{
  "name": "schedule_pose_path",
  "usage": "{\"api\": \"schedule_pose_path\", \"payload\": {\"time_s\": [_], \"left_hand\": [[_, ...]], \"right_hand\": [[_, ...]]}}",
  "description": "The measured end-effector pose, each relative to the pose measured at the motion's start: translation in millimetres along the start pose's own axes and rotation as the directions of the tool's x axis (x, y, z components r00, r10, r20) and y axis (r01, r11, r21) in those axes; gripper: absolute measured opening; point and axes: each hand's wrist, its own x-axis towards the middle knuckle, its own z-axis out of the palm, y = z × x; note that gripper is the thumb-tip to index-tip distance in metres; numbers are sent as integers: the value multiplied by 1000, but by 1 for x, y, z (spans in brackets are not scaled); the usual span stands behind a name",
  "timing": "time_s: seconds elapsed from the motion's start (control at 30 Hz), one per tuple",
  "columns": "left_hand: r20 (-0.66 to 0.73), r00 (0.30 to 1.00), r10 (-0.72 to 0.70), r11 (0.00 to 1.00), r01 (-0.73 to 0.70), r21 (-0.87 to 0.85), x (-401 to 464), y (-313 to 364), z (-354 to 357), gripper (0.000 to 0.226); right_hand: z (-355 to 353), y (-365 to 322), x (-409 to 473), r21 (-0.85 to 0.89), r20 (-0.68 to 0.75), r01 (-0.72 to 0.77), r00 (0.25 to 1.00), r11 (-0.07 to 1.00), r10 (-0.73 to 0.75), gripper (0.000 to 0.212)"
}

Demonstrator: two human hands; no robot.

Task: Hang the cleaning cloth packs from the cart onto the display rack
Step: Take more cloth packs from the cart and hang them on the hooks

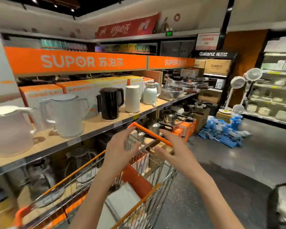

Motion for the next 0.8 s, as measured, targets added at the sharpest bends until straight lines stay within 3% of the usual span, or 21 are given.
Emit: {"api": "schedule_pose_path", "payload": {"time_s": [0.23, 0.53, 0.8], "left_hand": [[-28, 999, -28, 997, 29, 69, 31, -73, -21, 55], [-51, 995, -83, 994, 86, 65, 80, -118, 12, 53], [-141, 967, -212, 966, 230, 119, 140, -160, 34, 55]], "right_hand": [[75, -6, 53, 16, 82, -23, 996, 1000, 22, 67], [118, 25, 122, 46, 177, 12, 984, 999, -20, 68], [158, 61, 208, 41, 276, 103, 955, 994, -110, 68]]}}
